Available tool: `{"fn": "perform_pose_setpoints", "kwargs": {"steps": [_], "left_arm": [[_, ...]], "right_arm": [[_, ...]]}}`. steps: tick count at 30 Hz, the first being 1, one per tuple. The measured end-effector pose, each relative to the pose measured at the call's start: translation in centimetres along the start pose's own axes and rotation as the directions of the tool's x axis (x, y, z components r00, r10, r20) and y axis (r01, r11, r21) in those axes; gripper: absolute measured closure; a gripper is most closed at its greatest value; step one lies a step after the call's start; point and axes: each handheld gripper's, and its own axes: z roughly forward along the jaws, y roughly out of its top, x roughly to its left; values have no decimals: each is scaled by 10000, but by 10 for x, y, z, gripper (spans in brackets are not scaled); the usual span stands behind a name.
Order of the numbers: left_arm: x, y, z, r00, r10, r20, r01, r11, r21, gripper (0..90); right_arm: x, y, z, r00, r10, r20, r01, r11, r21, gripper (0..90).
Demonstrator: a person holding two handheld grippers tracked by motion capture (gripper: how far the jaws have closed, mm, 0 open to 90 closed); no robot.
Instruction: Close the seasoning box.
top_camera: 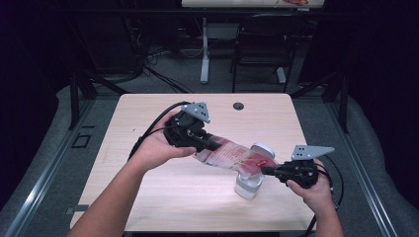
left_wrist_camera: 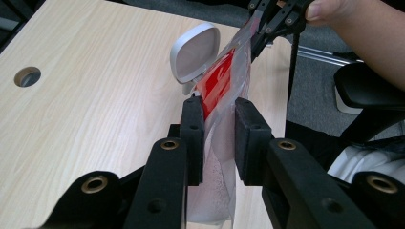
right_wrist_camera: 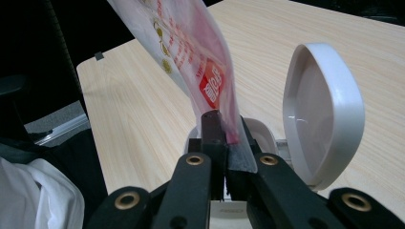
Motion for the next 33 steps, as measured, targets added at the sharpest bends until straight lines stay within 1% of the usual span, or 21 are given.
{"fn": "perform_pose_setpoints", "kwargs": {"steps": [3, 15, 30, 33], "left_arm": [[0, 1, 0, 10000, 64, -13, -64, 10000, 22, 765], [-1, 1, 1, 10000, 52, -9, -52, 10000, -2, 765], [0, 4, 3, 9999, 118, 63, -117, 9999, -60, 765], [-1, 4, 5, 9999, 47, 96, -46, 10000, -78, 765]], "right_arm": [[0, 0, 0, 10000, 32, 16, -32, 10000, -14, 889], [0, 0, 0, 10000, 14, 30, -14, 10000, 22, 889], [-1, 0, -10, 10000, 49, 60, -48, 9999, -156, 889], [-1, -1, -11, 9999, 93, 144, -90, 9998, -200, 888]]}}
